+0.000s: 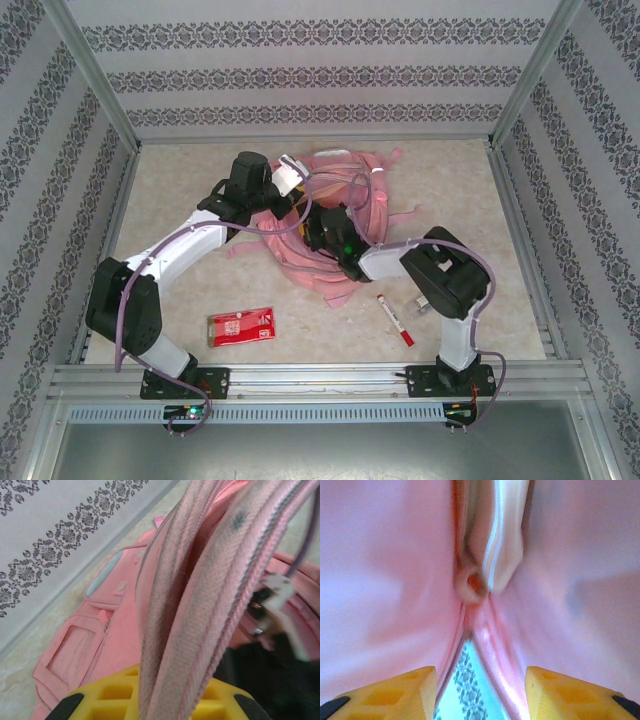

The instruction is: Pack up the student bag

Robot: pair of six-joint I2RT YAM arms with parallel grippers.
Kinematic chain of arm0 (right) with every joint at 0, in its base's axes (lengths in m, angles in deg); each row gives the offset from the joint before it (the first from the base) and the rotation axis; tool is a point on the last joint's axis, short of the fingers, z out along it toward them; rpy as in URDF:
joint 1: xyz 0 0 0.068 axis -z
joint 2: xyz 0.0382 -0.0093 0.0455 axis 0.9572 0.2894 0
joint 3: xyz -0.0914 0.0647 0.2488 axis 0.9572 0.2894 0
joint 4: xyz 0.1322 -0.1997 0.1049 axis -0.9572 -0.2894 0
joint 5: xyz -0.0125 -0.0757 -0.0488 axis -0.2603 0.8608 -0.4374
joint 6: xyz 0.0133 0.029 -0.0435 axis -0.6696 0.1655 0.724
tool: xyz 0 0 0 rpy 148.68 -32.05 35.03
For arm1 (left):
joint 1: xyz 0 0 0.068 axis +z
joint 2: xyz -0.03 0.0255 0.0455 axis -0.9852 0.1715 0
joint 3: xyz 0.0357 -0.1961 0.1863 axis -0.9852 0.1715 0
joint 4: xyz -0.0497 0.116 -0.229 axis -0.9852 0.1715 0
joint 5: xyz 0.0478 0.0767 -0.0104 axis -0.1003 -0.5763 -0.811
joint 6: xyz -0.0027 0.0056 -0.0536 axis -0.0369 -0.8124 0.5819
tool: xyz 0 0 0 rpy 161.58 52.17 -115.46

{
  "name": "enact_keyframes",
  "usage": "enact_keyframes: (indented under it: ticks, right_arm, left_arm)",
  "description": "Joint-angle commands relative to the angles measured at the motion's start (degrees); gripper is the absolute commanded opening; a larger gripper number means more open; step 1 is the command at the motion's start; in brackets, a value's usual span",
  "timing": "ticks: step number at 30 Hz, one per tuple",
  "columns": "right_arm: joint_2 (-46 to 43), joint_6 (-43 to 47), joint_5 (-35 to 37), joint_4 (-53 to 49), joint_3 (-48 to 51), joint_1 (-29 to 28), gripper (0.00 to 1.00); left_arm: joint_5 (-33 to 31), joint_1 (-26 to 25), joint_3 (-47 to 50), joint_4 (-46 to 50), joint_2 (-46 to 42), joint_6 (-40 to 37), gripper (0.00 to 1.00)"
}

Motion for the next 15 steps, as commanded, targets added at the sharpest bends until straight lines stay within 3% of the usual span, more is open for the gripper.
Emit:
enact_keyframes:
  ticks: [1, 3, 9, 11, 15]
  right_arm:
    - [-4.62, 2.35, -2.87, 0.07, 4.75, -2.23, 0.5]
    - [-8.26, 8.18, -6.43, -0.76, 6.7, -3.37, 0.49]
    - [-20.09, 30.29, -21.98, -19.13, 10.04, -4.7, 0.51]
    - [-23.15, 41.61, -27.09, -29.1, 8.13, -5.27, 0.51]
    - [-26.94, 68.81, -27.67, -46.94, 2.92, -9.2, 0.53]
  left_arm:
    - [0.24, 1.34, -1.53, -7.71, 0.3, 1.6, 0.01]
    - [0.48, 1.61, -1.02, -7.59, 0.4, 1.54, 0.02]
    - [4.21, 3.02, -1.19, -5.86, 1.19, 3.29, 0.04]
    - [4.99, 3.28, -0.99, -5.32, 1.24, 3.1, 0.05]
    - [6.17, 3.68, 0.04, -4.8, 1.02, 3.25, 0.06]
